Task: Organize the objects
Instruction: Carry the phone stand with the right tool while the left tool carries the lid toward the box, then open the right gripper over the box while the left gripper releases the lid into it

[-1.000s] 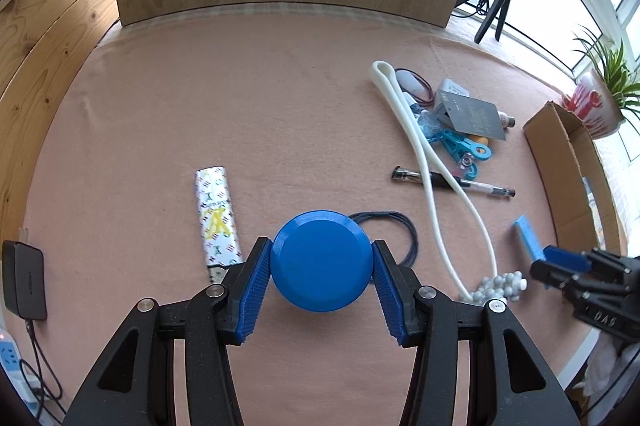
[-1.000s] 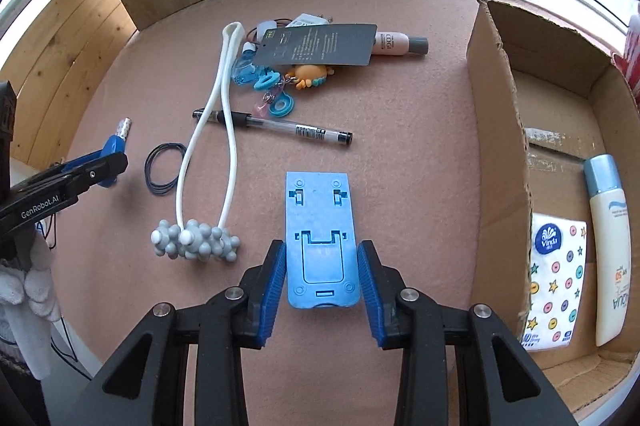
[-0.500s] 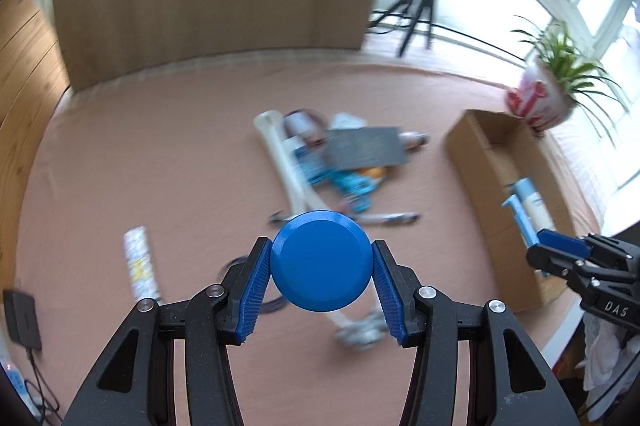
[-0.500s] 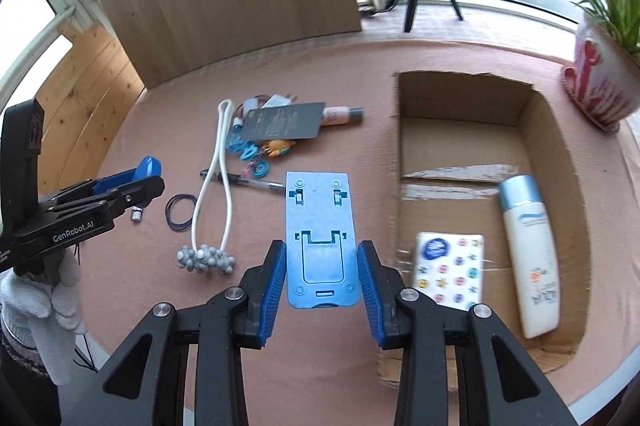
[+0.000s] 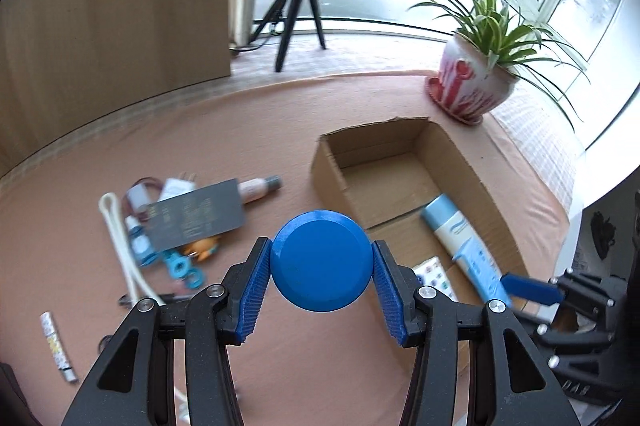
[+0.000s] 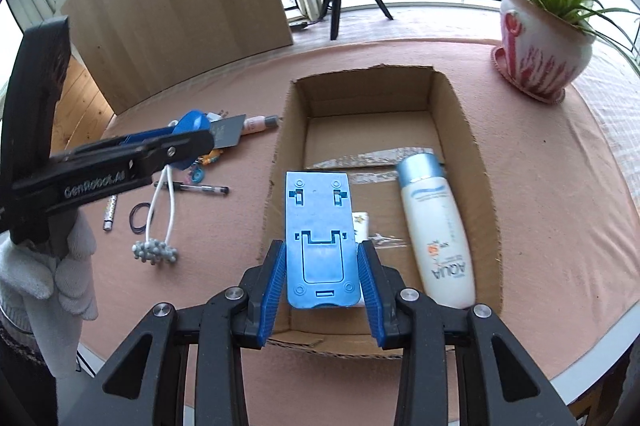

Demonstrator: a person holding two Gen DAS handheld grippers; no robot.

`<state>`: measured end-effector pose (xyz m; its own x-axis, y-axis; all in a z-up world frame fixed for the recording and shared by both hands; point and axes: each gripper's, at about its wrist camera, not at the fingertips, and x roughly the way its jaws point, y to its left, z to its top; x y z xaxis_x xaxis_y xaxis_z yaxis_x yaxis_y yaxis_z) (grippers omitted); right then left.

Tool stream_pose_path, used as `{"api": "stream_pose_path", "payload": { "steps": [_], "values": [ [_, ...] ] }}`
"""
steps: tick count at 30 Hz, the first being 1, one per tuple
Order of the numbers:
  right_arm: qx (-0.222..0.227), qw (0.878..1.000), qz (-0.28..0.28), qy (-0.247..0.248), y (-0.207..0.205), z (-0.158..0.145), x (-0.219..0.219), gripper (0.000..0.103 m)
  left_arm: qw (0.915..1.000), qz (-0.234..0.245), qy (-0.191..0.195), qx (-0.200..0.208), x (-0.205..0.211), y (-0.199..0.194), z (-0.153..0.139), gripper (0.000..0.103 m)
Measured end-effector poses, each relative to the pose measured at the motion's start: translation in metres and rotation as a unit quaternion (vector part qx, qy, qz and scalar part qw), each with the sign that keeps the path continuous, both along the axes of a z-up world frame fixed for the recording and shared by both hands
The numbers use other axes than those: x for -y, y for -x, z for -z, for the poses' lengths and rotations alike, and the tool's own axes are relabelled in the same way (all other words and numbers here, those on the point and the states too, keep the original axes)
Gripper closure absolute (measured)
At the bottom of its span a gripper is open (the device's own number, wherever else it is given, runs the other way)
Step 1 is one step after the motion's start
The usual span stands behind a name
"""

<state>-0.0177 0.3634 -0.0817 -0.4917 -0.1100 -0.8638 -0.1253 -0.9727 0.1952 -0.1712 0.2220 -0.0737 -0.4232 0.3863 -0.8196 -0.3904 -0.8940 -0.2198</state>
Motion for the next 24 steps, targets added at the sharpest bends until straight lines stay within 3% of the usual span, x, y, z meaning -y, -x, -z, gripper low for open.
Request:
{"api": "stream_pose_path", "payload": {
  "steps": [12,18,20,21,22,24],
  "values": [
    [0.015,1.0,0.011,-0.002,-0.007,0.011,-0.028,0.07,0.9995,0.031,0.0,0.011,-0.086,0.022,0.015,0.049],
    [0.018,1.0,0.017,0.0,-0.005,0.015,-0.039,0.069,0.9991,0.04,0.005,0.012,-0.104,0.027,0.019,0.049],
    [0.017,1.0,0.013,0.007,-0.003,0.016,-0.041,0.062,0.9989,0.044,0.005,0.015,-0.108,0.027,0.02,0.044],
    [0.018,1.0,0.01,0.011,-0.003,0.016,-0.041,0.056,0.999,0.041,0.005,0.014,-0.107,0.027,0.019,0.033],
    [0.015,1.0,0.01,0.012,-0.003,0.016,-0.041,0.051,0.9992,0.04,0.004,0.01,-0.106,0.026,0.017,0.03],
    [0.009,1.0,0.009,0.007,-0.004,0.014,-0.039,0.05,0.9993,0.037,0.005,0.005,-0.103,0.024,0.014,0.03]
  ]
}}
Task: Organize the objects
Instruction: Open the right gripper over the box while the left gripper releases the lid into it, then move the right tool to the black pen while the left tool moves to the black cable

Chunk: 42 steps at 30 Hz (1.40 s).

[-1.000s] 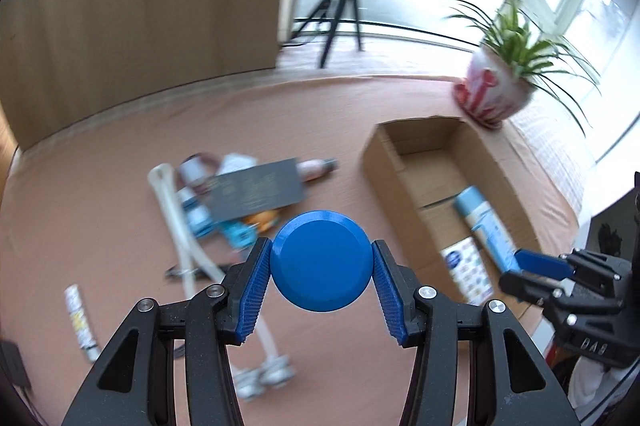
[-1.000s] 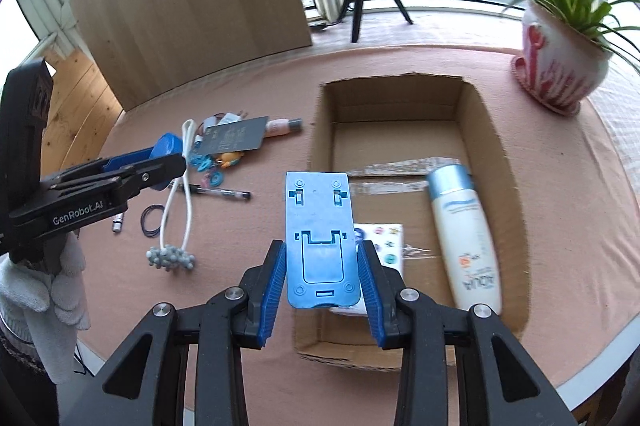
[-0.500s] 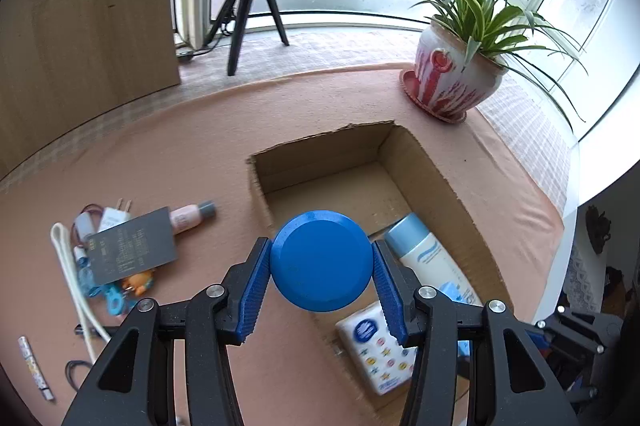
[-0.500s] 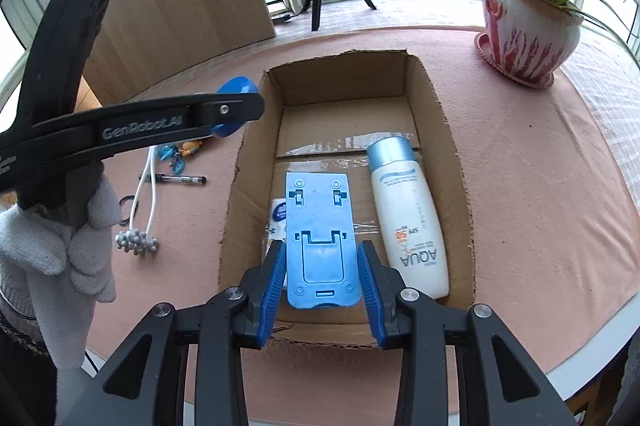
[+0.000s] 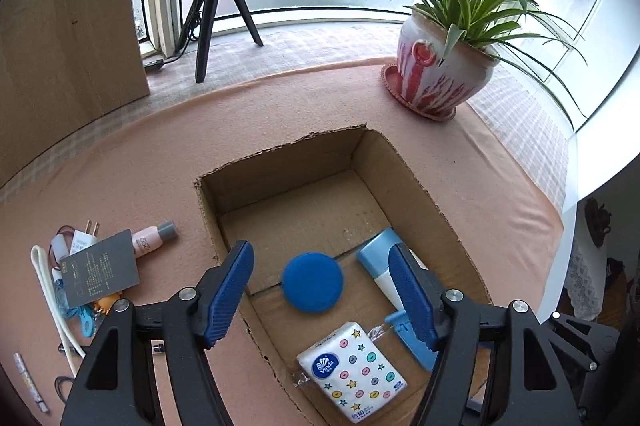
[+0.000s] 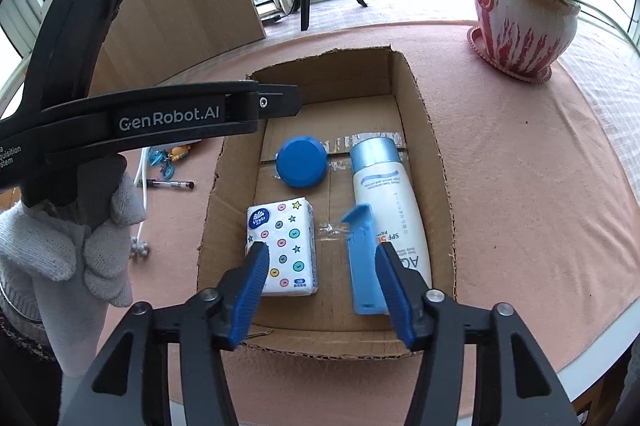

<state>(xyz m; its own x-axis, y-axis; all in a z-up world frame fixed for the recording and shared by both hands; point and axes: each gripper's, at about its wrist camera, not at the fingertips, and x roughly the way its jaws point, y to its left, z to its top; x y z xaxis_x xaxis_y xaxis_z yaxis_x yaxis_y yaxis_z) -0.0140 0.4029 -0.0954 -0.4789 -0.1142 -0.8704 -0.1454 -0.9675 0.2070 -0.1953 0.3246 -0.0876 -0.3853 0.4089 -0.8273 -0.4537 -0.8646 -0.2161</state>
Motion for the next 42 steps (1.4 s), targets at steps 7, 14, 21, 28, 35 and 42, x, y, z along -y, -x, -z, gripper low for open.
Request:
{"api": "stream_pose_path", "payload": {
  "steps": [7,14,21,28,35,42],
  "values": [
    [-0.014,1.0,-0.005,-0.006,0.003,-0.004,0.009,0.05,0.9998,-0.017,0.003,-0.009,0.025,-0.007,-0.009,0.03],
    [-0.041,0.999,-0.023,-0.014,0.011,-0.012,0.028,0.05,0.9981,-0.06,0.009,-0.011,0.084,-0.015,-0.015,0.03],
    [-0.066,0.997,-0.033,-0.013,0.027,-0.016,0.046,0.05,0.9906,-0.135,0.021,0.001,0.174,-0.031,-0.006,0.03],
    [-0.051,0.997,-0.062,0.001,0.047,-0.014,0.072,0.05,0.9798,-0.197,0.032,0.012,0.258,-0.051,0.003,0.03],
    [-0.009,0.992,-0.125,-0.009,0.081,0.001,0.114,0.05,0.9705,-0.233,0.041,0.045,0.317,-0.061,0.029,0.035],
    [0.032,0.981,-0.186,-0.056,0.117,0.028,0.161,0.051,0.9682,-0.229,0.054,0.084,0.335,-0.059,0.066,0.048]
  ]
}}
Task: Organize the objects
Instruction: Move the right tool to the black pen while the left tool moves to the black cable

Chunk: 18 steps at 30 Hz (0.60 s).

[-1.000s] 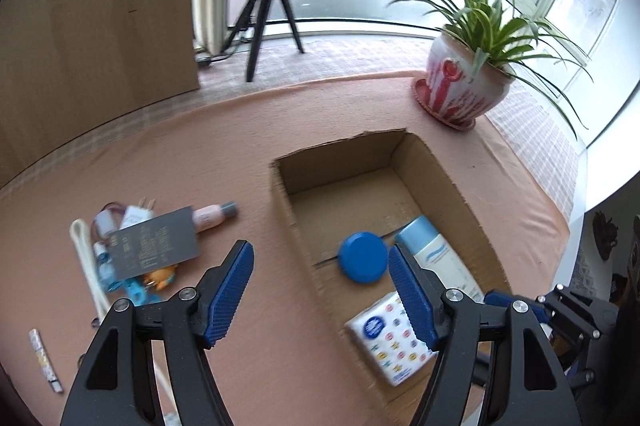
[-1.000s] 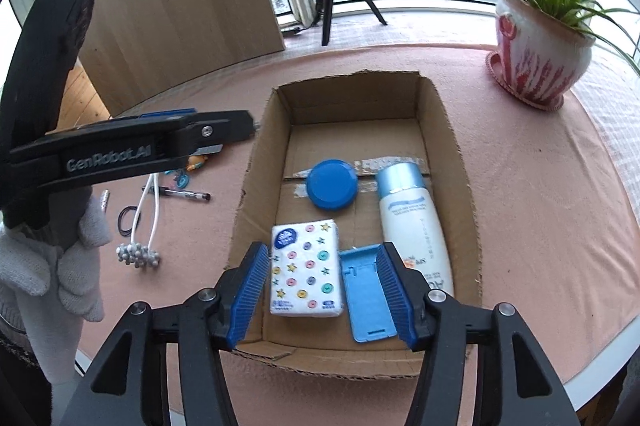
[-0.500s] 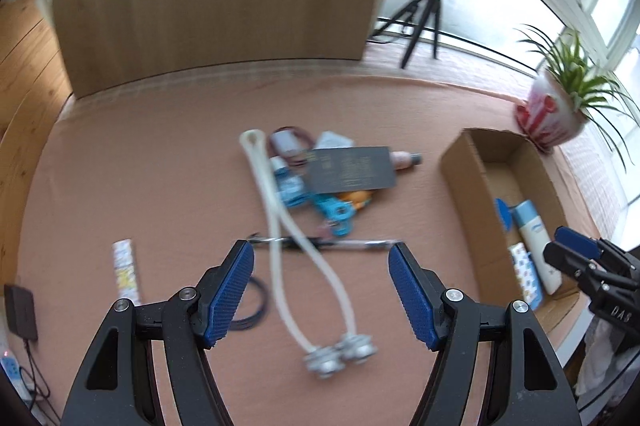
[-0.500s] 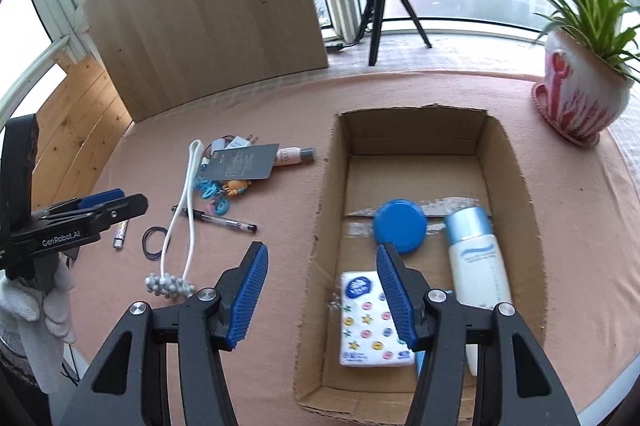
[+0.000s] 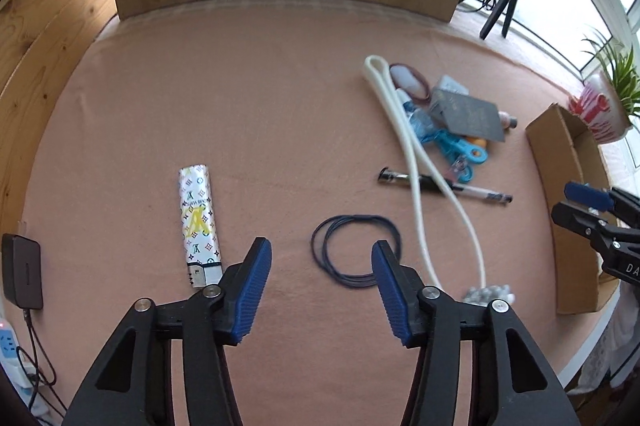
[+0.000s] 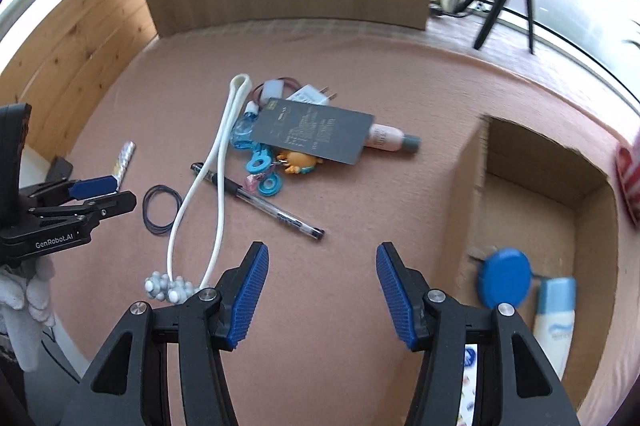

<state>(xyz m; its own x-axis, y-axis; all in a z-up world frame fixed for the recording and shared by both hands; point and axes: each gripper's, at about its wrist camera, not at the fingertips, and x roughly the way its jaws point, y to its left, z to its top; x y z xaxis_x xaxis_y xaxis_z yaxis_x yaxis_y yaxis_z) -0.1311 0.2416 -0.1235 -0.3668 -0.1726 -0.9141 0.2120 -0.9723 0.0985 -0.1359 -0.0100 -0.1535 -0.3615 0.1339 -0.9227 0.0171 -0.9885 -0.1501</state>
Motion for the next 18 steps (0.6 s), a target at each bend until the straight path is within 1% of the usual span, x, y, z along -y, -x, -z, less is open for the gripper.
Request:
{"api": "stream_pose_path", "payload": {
  "steps": [4,7,11,14,16,17,18],
  "values": [
    [0.013,0.999,-0.021,-0.026,0.018,0.016,0.018,0.051,0.9999,0.007,0.0,0.015,-0.001,0.006,0.014,0.05],
    [0.023,0.998,-0.038,-0.039,0.027,0.026,0.029,0.051,0.9997,0.008,-0.005,0.021,-0.001,0.009,0.02,0.056],
    [0.029,0.996,-0.058,-0.053,0.033,0.036,0.041,0.051,0.9997,0.015,0.003,0.02,-0.005,0.012,0.023,0.058],
    [0.033,0.995,-0.072,-0.061,0.037,0.042,0.051,0.052,0.9996,0.018,0.007,0.019,-0.007,0.015,0.022,0.062],
    [0.04,0.994,-0.078,-0.064,0.038,0.047,0.056,0.065,0.9997,0.016,0.012,0.017,-0.011,0.019,0.023,0.069],
    [0.044,0.994,-0.075,-0.062,0.038,0.049,0.057,0.067,0.9997,0.014,0.015,0.016,-0.011,0.019,0.023,0.071],
    [0.04,0.995,-0.069,-0.062,0.037,0.05,0.057,0.072,0.9997,0.011,0.018,0.014,-0.012,0.019,0.023,0.075]
  ]
}}
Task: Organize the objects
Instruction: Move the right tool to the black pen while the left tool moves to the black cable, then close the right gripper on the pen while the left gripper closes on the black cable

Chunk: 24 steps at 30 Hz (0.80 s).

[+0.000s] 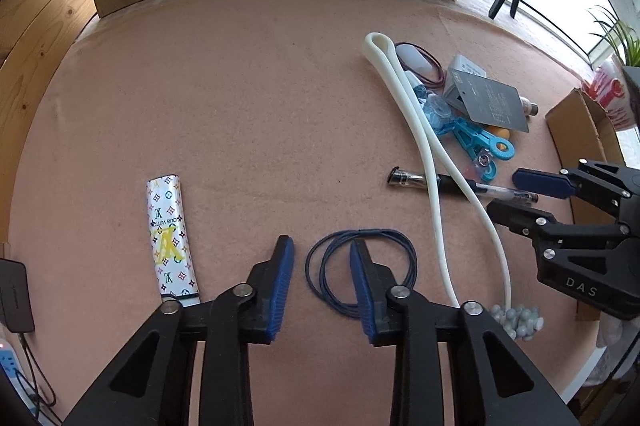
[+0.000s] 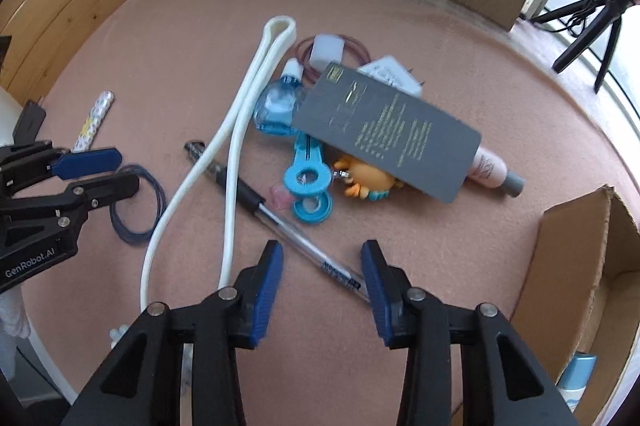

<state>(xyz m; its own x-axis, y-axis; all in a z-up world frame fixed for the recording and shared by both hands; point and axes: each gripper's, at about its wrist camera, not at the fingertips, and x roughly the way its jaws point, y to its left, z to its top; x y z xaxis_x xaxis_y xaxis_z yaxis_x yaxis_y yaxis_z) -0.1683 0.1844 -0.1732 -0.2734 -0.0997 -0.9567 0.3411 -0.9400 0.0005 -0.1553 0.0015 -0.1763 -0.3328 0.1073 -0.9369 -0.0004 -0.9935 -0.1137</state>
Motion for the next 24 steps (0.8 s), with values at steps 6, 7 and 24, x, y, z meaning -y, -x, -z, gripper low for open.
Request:
{"api": "stream_pose_path", "payload": {
  "steps": [6,7,24],
  "values": [
    [0.004,1.0,0.022,0.016,-0.018,-0.001,-0.003,0.084,0.9999,-0.005,0.004,-0.01,0.002,-0.006,0.0,0.084],
    [0.004,0.999,0.026,0.017,-0.022,-0.001,-0.004,0.085,0.9999,-0.005,0.004,-0.01,0.002,-0.006,0.0,0.085],
    [0.034,0.985,0.151,0.082,-0.094,-0.002,-0.057,0.094,0.9998,0.003,-0.017,-0.01,0.008,-0.038,0.001,0.095]
  ]
}}
